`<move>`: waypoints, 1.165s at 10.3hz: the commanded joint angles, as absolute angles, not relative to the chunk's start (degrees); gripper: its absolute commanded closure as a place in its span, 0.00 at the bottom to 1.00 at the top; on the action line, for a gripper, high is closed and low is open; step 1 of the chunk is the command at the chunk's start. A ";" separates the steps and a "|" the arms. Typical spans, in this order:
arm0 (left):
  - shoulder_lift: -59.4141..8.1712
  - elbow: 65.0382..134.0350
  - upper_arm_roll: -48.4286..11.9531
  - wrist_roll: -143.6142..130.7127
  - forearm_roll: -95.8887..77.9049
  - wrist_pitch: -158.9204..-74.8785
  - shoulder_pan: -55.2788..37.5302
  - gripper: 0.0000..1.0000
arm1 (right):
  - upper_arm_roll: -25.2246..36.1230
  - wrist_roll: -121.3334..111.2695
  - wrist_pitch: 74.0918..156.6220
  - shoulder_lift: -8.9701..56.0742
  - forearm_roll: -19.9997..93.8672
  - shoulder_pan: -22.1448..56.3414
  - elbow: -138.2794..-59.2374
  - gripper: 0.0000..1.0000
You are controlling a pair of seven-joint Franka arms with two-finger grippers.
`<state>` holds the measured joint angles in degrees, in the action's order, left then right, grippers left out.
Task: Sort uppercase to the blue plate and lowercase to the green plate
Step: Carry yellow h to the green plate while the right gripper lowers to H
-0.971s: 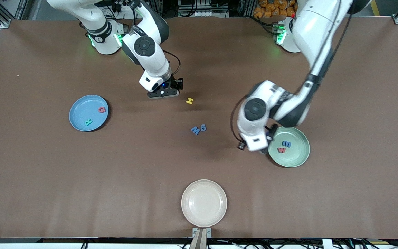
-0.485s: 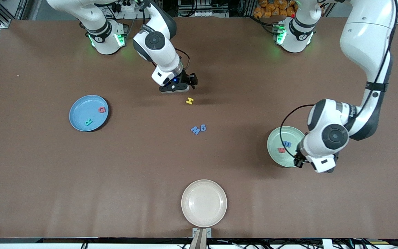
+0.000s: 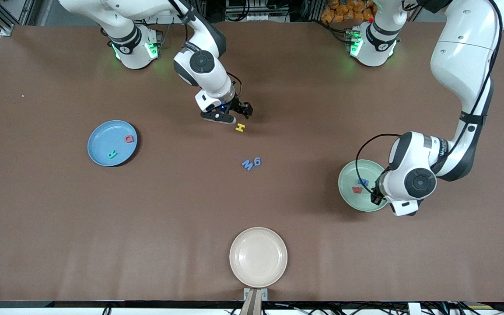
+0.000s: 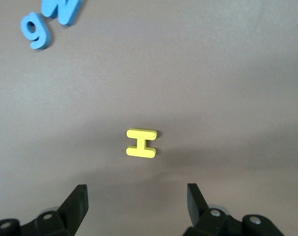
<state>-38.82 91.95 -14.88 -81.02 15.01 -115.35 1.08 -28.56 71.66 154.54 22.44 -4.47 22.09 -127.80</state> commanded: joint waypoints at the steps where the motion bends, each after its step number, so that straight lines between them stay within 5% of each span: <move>1: -38.41 92.11 -15.03 -79.72 15.29 -112.86 -0.08 0.00 | -26.47 84.24 152.68 27.32 -13.31 24.95 -122.89 0.11; 7: -38.76 91.06 -15.03 -79.28 15.82 -118.01 -0.17 0.00 | -24.00 92.72 148.01 33.39 -20.83 27.33 -116.46 0.18; 12: -38.85 91.05 -15.12 -79.54 15.38 -125.33 -2.02 0.00 | -23.20 92.20 148.01 33.57 -21.01 27.25 -116.54 0.43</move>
